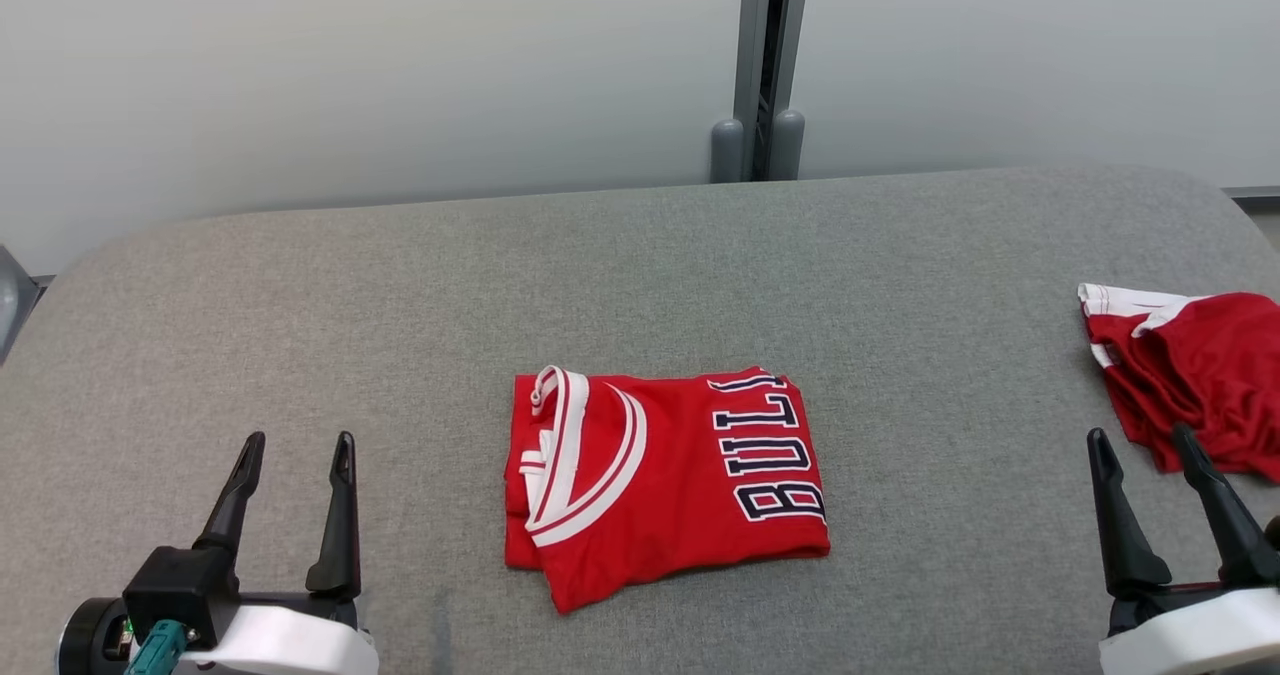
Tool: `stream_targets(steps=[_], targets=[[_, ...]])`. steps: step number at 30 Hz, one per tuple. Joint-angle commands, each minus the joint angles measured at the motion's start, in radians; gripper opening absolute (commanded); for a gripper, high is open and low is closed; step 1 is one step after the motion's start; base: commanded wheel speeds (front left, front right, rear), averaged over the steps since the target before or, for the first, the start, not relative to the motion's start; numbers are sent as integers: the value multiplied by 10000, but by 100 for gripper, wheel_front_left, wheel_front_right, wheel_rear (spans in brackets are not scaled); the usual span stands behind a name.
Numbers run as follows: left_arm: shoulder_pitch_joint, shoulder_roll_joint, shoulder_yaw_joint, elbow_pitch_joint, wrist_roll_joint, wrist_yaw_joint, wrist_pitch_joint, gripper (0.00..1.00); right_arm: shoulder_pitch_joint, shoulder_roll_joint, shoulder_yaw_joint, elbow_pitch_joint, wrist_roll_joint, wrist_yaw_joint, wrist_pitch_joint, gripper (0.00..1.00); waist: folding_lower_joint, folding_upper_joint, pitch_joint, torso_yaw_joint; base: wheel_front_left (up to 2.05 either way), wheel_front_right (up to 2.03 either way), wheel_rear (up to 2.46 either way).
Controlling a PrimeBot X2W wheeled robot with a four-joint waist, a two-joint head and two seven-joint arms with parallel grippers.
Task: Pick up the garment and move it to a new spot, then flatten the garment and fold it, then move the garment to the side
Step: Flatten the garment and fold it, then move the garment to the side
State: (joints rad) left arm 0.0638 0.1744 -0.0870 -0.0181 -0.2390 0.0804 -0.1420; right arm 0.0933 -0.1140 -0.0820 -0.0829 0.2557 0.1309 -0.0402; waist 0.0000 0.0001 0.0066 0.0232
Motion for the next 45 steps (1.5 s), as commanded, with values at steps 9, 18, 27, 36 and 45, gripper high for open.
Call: stream_targets(steps=[9,18,27,36,45], targets=[[235,154,-70,-129,-19,107,175,100,387,-33,46,-141,1,-3,197,100,0,-1,-249,36,0,0,0],[297,218,-107,-180,-75,173,287,100,394,11,101,-128,10,-3,284,100,0,-1,-328,47,0,0,0],[267,265,-146,-241,-114,237,334,100,314,24,136,-47,27,-3,318,100,0,-1,-348,94,0,0,0],[228,304,-166,-257,-187,268,275,100,282,-15,94,21,89,-3,259,100,0,-1,-328,145,0,0,0],[-96,330,-250,-308,-196,219,176,100,-118,-226,156,338,139,-3,416,100,0,-1,-131,463,0,0,0]])
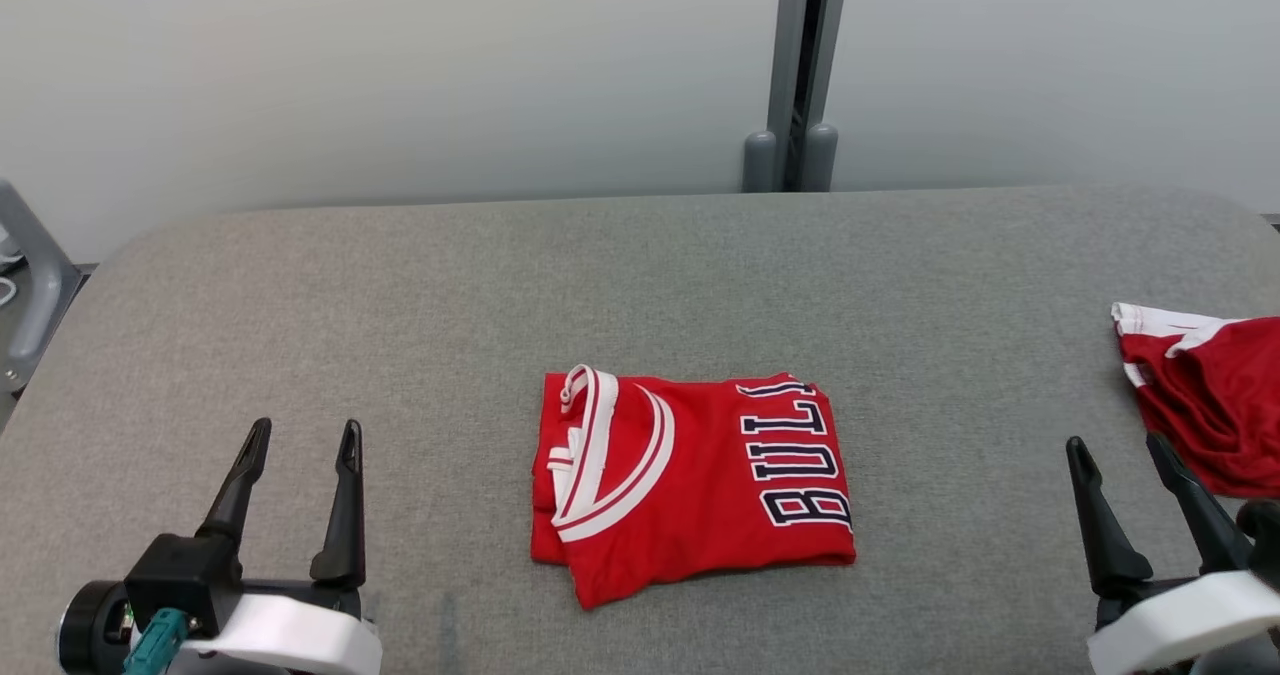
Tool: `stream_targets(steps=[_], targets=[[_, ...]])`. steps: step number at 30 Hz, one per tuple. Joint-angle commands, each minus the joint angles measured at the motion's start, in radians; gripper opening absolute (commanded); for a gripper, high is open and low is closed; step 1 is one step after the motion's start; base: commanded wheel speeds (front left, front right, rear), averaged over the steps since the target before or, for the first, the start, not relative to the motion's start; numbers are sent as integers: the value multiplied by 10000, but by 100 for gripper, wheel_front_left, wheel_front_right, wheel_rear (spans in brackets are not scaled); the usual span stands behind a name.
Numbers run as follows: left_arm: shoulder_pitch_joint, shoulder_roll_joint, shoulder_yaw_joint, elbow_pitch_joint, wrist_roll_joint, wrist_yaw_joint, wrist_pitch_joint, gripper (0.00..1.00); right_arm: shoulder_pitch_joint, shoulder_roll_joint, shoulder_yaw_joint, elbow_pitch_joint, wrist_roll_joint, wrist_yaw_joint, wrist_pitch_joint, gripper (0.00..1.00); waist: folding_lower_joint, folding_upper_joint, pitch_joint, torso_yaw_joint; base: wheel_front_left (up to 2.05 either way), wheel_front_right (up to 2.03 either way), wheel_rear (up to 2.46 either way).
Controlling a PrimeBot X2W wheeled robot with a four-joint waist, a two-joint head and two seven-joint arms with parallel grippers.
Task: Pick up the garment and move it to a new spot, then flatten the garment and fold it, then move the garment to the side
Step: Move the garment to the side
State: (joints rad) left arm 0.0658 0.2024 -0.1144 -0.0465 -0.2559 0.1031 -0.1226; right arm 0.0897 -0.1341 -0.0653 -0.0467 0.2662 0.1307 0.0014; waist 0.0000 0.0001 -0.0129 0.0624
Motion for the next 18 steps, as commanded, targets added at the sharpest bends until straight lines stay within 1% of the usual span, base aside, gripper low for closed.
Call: stream_targets(steps=[1,4,8,9,10,14,18], targets=[[-189,47,-6,-39,-26,-23,-22,100,-227,-64,78,104,94,0,68,100,0,-1,149,173,0,0,0],[-545,-16,-75,-107,-62,-80,-144,100,-808,-262,446,717,283,-2,176,100,0,-1,611,553,0,0,0],[-1160,-170,-282,30,-104,-249,-378,100,-1767,-482,1137,1816,518,0,222,100,0,-1,1320,1234,0,0,0],[-1444,-273,-364,189,-138,-313,-523,100,-2204,-579,1502,2451,585,0,245,100,0,-1,1597,1509,0,0,0],[-1597,-332,-425,285,-155,-356,-582,100,-2445,-586,1626,2729,675,-2,152,100,0,-1,1750,1659,0,0,0],[-2093,-499,-536,709,-238,-491,-861,100,-3133,-581,2276,3884,914,-2,96,100,0,-1,2168,2046,0,0,0],[-2437,-610,-556,1055,-304,-593,-1068,100,-3603,-565,2797,4840,1277,-2,305,100,0,-1,2453,2213,0,0,0]])
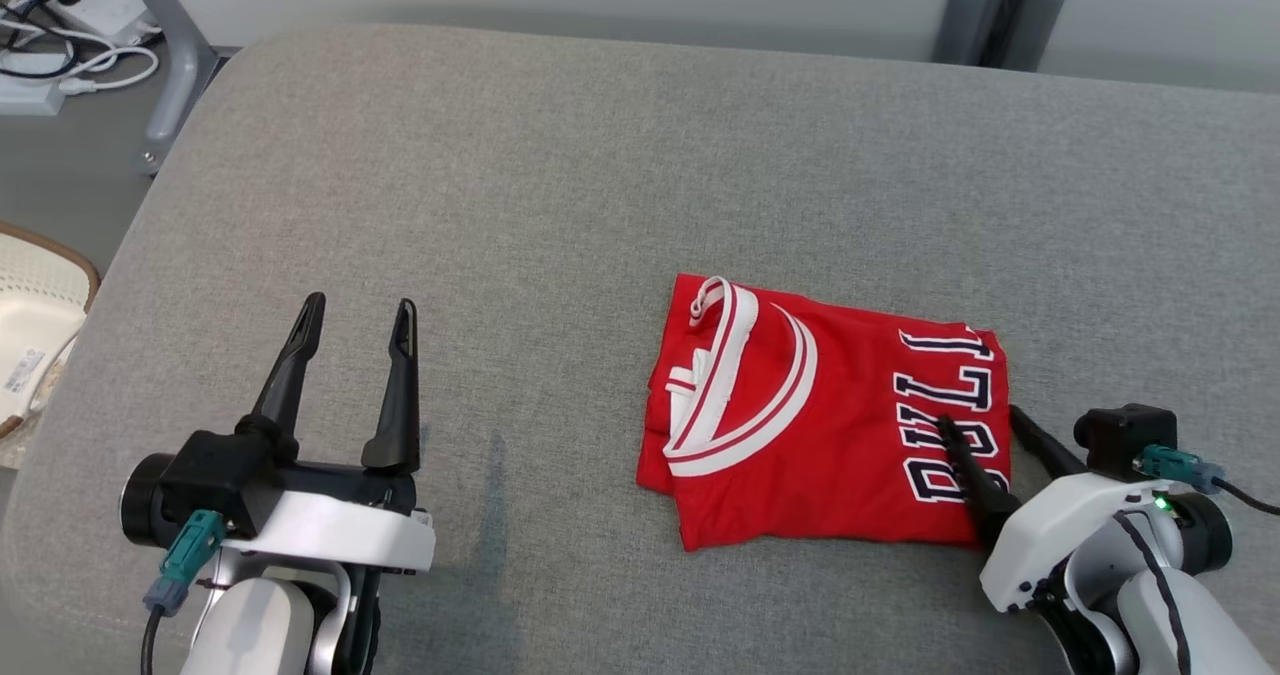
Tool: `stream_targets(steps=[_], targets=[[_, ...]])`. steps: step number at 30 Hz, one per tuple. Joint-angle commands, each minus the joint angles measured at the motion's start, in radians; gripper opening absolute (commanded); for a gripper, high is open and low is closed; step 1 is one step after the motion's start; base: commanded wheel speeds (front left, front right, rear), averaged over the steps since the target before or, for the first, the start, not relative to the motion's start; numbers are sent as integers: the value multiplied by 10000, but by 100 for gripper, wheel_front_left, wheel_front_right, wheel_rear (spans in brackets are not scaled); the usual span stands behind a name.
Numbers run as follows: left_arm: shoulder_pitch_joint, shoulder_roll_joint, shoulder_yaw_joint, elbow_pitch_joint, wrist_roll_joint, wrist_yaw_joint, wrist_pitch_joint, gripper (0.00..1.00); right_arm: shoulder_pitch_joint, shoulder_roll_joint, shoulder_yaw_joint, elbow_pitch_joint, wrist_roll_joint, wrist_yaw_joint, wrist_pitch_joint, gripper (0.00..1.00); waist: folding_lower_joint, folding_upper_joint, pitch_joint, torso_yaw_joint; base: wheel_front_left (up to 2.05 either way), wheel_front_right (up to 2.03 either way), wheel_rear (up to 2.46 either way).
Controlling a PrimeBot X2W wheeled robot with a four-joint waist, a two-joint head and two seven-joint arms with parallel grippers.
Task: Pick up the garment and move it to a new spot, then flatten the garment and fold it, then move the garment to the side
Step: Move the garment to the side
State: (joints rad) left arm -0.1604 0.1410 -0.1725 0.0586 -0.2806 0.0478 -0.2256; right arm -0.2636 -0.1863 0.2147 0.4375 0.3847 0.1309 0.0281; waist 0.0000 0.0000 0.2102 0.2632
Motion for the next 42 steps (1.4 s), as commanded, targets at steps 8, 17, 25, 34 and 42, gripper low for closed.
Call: stream_targets(steps=[8,17,25,34,42], targets=[[-409,54,172,431,-75,-112,-265,100,-536,-285,800,704,812,-3,693,0,0,0,351,-46,0,0,0],[-300,238,341,224,19,-99,-348,100,-634,-1645,1671,-983,-177,-5,375,0,0,0,327,-1331,0,0,0],[-166,545,400,-319,89,-87,-248,100,-98,-2836,1444,-2839,-932,-5,673,0,0,0,595,-3341,0,0,0],[-414,951,420,-915,250,-58,189,100,-387,-3188,1418,-3650,-1023,-7,694,0,0,0,1062,-4946,0,0,0],[-825,1235,321,-1483,411,-30,575,100,-2390,-3560,1859,-2943,-881,-5,46,0,0,0,1785,-5510,0,0,0]])
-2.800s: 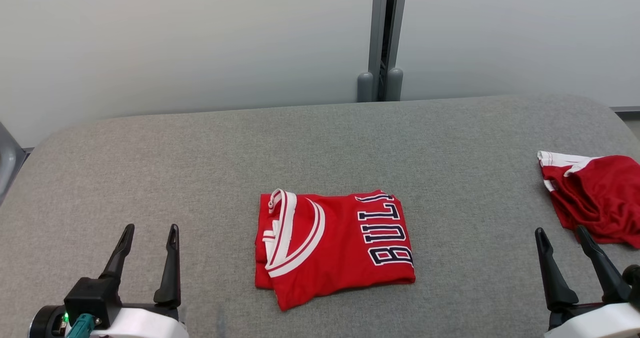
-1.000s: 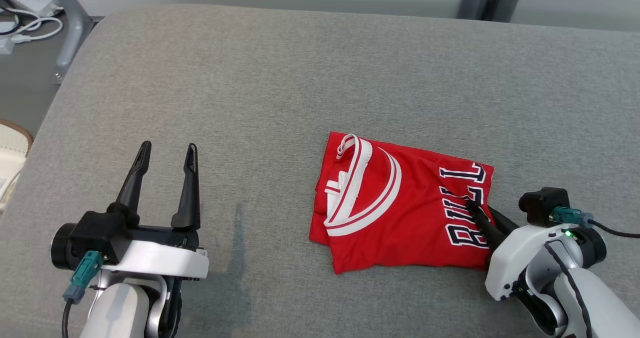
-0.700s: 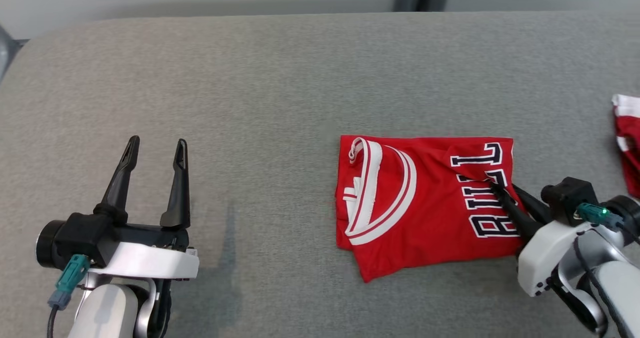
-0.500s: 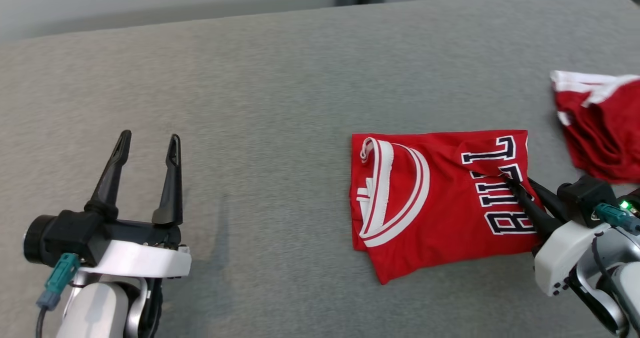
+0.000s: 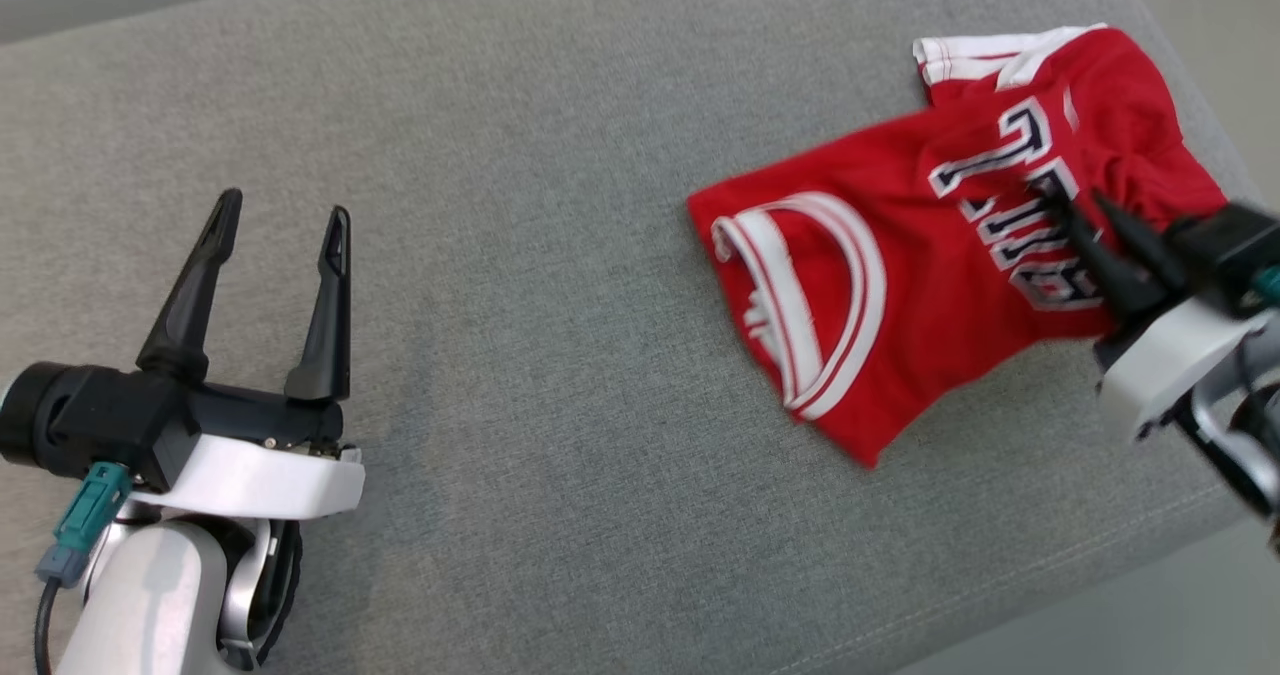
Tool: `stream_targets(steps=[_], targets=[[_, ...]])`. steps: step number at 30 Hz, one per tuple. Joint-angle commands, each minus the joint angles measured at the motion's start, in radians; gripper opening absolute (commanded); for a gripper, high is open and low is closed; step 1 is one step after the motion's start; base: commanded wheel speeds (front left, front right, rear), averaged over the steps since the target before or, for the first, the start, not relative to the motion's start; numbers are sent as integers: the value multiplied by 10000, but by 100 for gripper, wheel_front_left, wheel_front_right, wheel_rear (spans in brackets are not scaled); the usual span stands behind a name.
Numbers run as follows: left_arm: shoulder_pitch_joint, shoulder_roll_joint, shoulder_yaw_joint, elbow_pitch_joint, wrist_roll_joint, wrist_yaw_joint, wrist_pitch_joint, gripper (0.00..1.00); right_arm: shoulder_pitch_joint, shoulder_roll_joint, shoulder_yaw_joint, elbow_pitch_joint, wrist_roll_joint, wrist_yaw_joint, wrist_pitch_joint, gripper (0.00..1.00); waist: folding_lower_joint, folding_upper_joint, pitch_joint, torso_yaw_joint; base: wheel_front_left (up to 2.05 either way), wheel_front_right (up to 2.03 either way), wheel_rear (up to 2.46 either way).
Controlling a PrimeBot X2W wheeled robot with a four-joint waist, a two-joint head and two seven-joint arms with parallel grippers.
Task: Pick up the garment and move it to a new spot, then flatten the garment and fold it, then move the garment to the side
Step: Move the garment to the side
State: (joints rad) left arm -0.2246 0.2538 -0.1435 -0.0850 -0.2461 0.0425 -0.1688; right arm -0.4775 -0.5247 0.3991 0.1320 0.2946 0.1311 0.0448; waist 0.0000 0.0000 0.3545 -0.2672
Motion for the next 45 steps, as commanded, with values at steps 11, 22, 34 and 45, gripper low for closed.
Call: stream_targets(steps=[11,22,34,45], targets=[[-853,396,-182,-729,240,-143,356,100,-2661,-1511,-716,2950,363,-7,-1202,0,0,0,1682,209,0,0,0],[-1393,545,-357,-868,290,-248,460,100,-4207,-983,-2140,6675,-758,-7,-2343,100,0,0,2532,631,0,0,0],[-897,472,-168,-316,47,11,129,100,-3263,889,-4294,6795,-796,-7,-3111,100,0,0,1742,540,0,0,0],[506,118,113,335,-435,483,-279,100,1120,2957,-5288,1645,-647,-7,-3113,100,0,0,-471,814,0,0,0]])
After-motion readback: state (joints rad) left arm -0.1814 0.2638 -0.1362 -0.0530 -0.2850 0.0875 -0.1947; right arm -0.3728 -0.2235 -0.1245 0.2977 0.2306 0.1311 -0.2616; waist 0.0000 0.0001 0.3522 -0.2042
